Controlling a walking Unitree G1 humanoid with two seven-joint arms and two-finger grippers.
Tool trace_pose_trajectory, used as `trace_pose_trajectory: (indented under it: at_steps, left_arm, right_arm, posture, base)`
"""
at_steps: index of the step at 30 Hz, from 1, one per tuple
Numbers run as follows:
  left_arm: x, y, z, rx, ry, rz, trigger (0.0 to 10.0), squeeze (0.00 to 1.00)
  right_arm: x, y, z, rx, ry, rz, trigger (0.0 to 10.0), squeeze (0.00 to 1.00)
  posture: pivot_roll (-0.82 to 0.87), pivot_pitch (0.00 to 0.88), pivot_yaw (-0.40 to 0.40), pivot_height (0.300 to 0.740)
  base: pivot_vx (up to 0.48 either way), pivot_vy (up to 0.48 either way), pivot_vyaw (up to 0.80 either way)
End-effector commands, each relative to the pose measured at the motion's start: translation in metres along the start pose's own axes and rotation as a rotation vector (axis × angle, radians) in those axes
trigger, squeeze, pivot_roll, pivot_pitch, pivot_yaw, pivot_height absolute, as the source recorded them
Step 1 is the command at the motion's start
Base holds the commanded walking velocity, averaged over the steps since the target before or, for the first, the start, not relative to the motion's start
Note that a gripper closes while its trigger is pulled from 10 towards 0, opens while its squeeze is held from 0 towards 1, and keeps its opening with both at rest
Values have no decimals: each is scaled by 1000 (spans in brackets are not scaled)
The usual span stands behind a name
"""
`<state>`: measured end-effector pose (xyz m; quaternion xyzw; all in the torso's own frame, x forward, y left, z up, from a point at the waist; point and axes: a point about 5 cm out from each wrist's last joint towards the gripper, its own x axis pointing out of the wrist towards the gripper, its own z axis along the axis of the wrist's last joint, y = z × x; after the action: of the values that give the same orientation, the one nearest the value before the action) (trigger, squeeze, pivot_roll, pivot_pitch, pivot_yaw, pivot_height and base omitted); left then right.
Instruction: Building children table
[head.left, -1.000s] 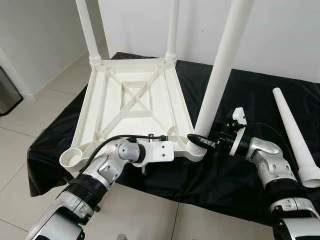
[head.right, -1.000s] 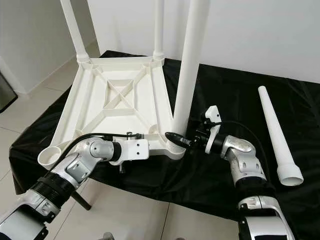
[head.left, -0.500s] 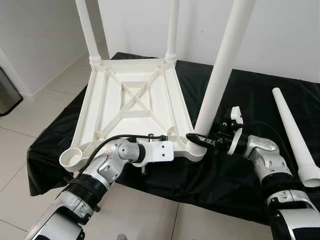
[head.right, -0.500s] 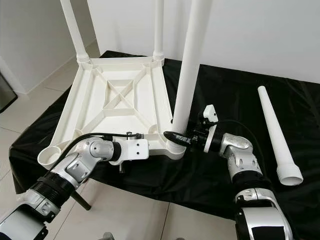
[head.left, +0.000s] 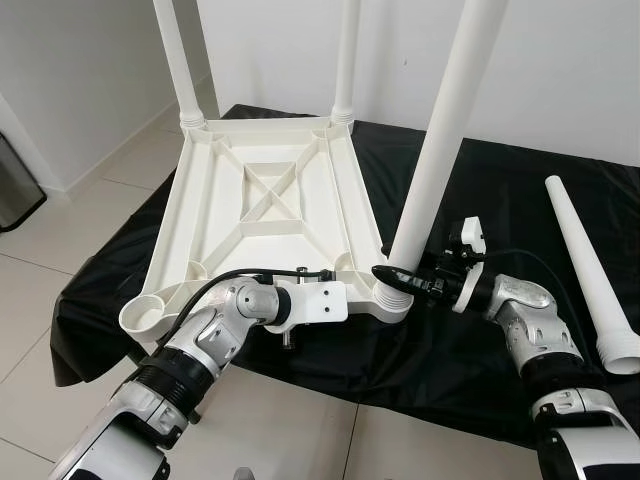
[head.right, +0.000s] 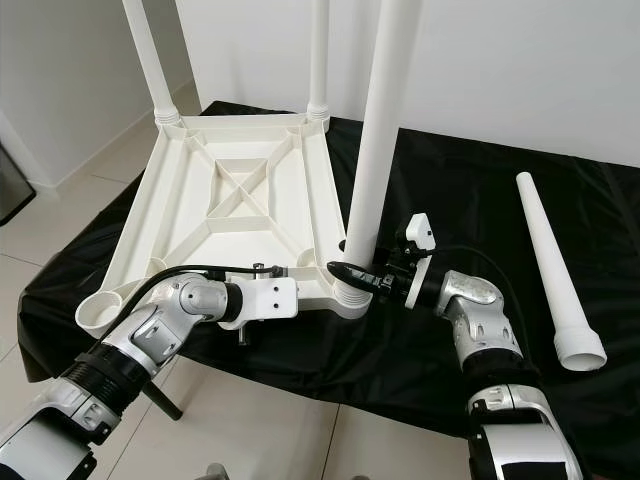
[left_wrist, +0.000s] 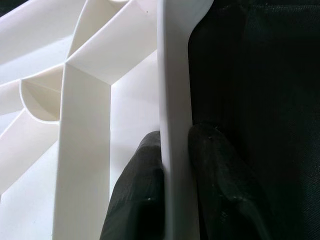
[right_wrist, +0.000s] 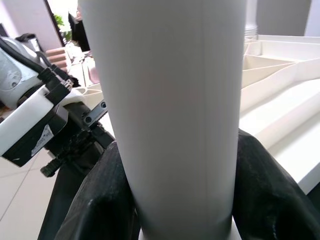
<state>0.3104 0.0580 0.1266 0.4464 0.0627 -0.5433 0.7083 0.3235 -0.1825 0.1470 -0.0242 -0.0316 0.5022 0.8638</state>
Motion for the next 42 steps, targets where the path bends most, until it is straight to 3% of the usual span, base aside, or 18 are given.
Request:
trace_pose_trajectory:
  at_steps: [1, 12, 14, 22, 33, 42]
  left_arm:
    - [-2, 5, 1, 16, 10, 39, 10000, 0]
    - [-2, 4, 1, 17, 9, 39, 10000, 0]
    - [-1, 3, 1, 16, 9, 38, 10000, 0]
    - [0, 0, 1, 11, 7, 36, 10000, 0]
    - [0, -1, 1, 9, 9, 35, 10000, 0]
    - [-1, -2, 1, 6, 10, 36, 10000, 0]
  right_arm:
    - [-1, -2, 4, 28, -50, -63, 0, 0]
    - [2, 6, 13, 17, -113, -151, 0, 0]
    - [6, 15, 13, 1, -121, -247, 0, 0]
    - [15, 39, 12, -3, -141, -370, 0, 0]
    - [28, 60, 12, 75, -151, -547, 0, 0]
    - [38, 70, 9, 59, -106, -736, 0, 0]
  posture:
    - [-36, 0, -7, 740]
    - [-35, 0, -12, 740]
    - [-34, 0, -21, 740]
    - [-35, 0, -29, 740]
    - [-28, 0, -37, 740]
    - [-19, 0, -43, 740]
  base:
    - [0, 0, 0]
    - [0, 0, 0]
    - [0, 0, 0]
    - [0, 0, 0]
    - [0, 0, 0]
    - [0, 0, 0]
